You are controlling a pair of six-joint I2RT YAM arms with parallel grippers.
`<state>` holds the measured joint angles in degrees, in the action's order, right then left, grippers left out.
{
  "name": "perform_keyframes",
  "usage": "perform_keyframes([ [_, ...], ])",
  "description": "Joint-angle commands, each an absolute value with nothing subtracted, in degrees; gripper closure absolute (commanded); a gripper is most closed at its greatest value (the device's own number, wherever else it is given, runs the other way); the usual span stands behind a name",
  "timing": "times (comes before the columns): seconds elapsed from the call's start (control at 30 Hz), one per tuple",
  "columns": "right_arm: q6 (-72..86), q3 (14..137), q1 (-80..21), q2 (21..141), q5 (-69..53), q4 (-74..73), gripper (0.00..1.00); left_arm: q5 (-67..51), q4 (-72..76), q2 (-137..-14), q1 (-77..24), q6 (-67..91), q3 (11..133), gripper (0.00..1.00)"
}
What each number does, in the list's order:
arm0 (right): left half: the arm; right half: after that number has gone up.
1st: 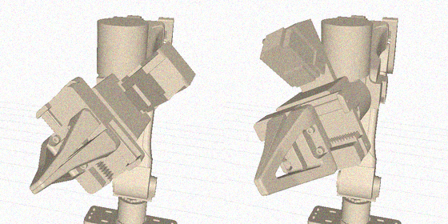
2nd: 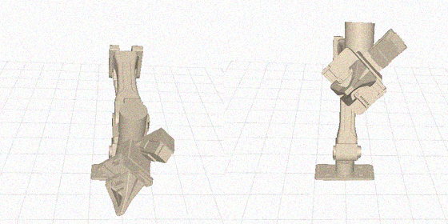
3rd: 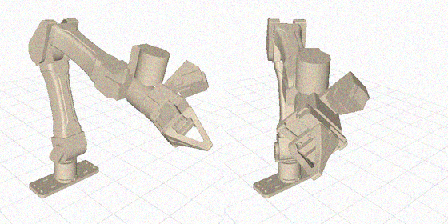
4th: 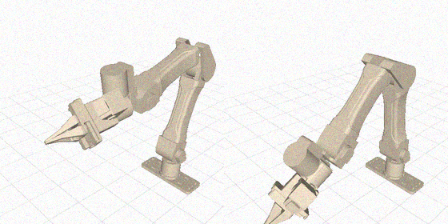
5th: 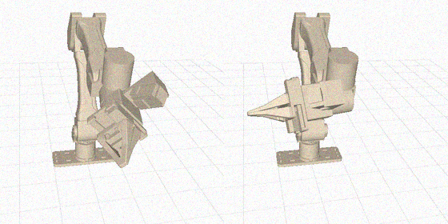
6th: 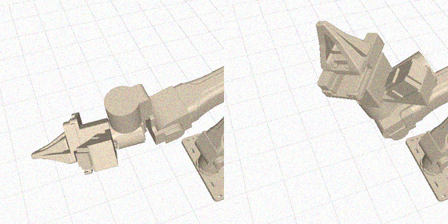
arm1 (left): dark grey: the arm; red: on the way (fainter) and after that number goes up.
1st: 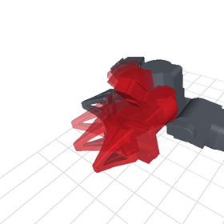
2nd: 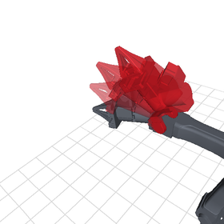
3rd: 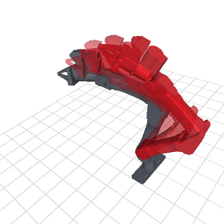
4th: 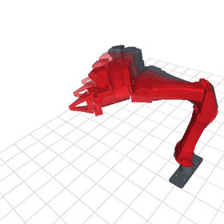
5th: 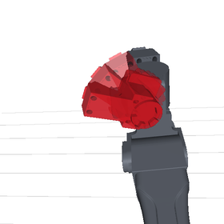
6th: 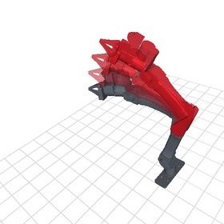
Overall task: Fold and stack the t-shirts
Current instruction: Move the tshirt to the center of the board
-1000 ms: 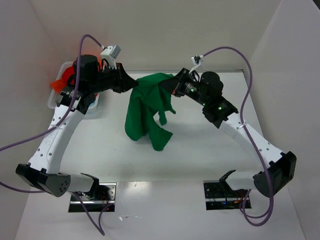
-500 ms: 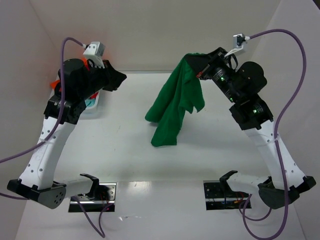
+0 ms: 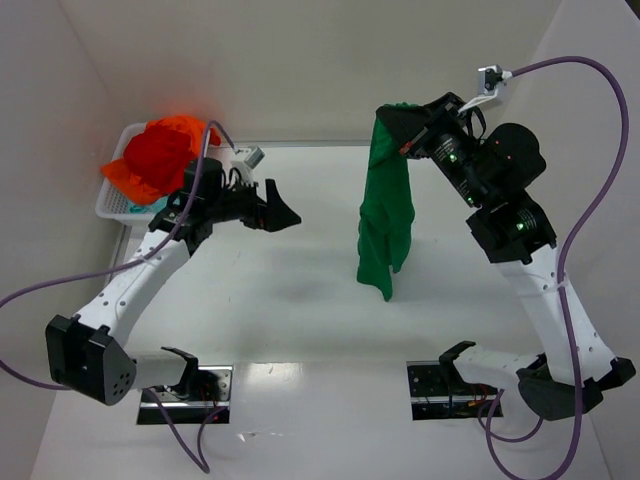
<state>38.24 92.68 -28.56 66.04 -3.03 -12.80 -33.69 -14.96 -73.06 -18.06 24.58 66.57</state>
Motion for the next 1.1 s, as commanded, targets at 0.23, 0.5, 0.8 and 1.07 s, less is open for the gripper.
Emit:
perform_keyframes([
  [0.23, 40.25, 94.22, -28.56, 67.68, -6.59, -8.7, 1.0, -40.35, -4.31, -71.89, -31.19, 22.24, 61.52, 0.01],
  [0.5, 42.36, 96.5, -28.56, 67.68, -9.83, -7.39, 1.0, -22.25, -2.37, -76.9, -43.22, 24.43, 59.68, 0.01],
  [0.8, 48.16, 97.81, -28.56, 68.82, -18.63, -2.29, 1.0, -0.3, 4.21, -76.21, -50.98, 30.05, 57.49, 0.01],
  [1.07, 51.76, 103.44, -28.56, 70.14, -22.5, 0.7, 1.0, 15.28, 11.07, -64.87, -52.03, 32.43, 47.73, 0.01],
])
